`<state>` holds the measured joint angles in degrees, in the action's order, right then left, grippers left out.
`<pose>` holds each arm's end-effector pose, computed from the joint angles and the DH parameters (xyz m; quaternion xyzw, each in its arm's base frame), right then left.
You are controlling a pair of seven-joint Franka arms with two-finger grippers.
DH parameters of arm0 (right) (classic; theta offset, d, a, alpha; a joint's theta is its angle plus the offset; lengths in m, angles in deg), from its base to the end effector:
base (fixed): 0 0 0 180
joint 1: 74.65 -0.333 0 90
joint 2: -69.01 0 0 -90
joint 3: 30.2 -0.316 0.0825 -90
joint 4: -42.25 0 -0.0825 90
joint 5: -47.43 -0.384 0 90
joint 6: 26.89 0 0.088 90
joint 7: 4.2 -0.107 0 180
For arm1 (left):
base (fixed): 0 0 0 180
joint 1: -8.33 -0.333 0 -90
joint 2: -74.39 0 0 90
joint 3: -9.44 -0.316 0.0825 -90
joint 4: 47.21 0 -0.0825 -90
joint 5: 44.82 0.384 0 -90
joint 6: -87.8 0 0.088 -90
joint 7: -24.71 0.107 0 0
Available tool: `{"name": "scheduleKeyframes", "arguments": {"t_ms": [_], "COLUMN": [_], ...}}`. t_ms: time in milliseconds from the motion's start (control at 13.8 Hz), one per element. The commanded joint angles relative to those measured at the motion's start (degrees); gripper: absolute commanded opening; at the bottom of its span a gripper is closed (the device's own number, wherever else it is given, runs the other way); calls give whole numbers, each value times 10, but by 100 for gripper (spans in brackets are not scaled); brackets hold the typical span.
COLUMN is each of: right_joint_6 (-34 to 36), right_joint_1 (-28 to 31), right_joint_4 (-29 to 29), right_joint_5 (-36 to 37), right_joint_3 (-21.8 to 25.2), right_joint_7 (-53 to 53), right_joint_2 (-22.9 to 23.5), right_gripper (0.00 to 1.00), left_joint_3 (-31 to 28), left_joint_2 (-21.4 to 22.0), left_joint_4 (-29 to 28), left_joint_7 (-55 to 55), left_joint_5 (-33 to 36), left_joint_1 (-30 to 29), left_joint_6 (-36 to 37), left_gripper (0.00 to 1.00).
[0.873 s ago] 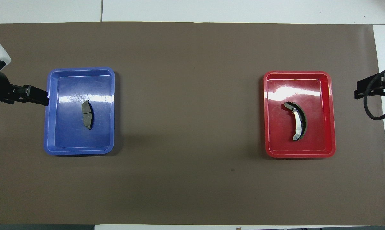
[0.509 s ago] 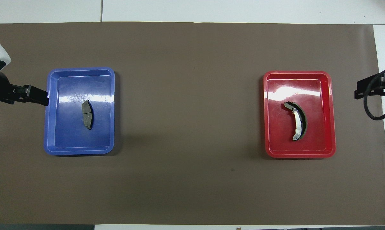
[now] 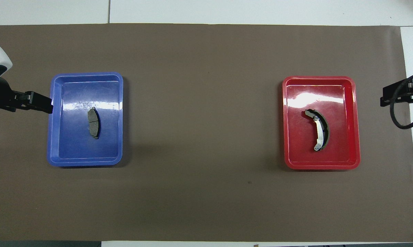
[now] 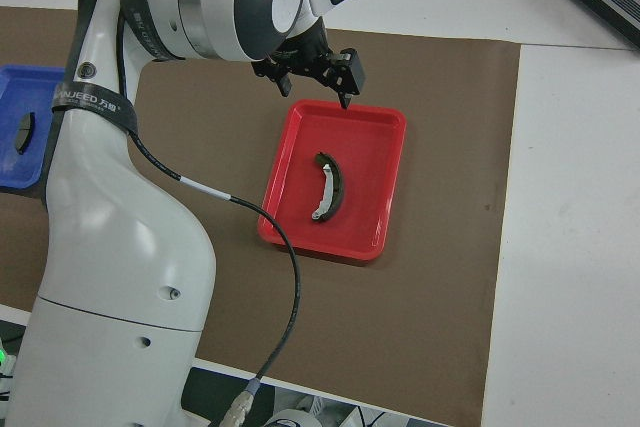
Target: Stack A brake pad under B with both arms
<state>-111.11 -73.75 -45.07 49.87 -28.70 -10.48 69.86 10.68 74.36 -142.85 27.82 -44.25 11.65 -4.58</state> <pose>0.5481 -0.0278 0.6298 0.9962 -0.0770 -0.0337 0.0226 0.5530 -0.0431 0.5812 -0.9973 0.0672 0.0286 0.0053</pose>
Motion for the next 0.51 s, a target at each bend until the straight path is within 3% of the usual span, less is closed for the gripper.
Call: {"name": "scheduleKeyframes", "arguments": {"t_ms": [0,291,436], "right_joint_6": [-9,-9,-9], "right_joint_1": [1,2,4], "right_joint_4": [-16,-15,-15], "right_joint_5": [6,2,-1], "right_joint_3": [-2,-2,-2], "right_joint_7": [7,3,4], "right_joint_2": [-12,-11,-12], "right_gripper": [100,100,100], "left_joint_3": [1,1,2], "left_joint_2": [-1,2,20], "left_joint_4": [1,-13,-58], "left_joint_7": [-4,-7,-6], "left_joint_5": [-7,-7,-7], "left_joint_1": [-1,3,4], "left_joint_6": [-3,-12,-67], "left_gripper": [98,98,98]}}
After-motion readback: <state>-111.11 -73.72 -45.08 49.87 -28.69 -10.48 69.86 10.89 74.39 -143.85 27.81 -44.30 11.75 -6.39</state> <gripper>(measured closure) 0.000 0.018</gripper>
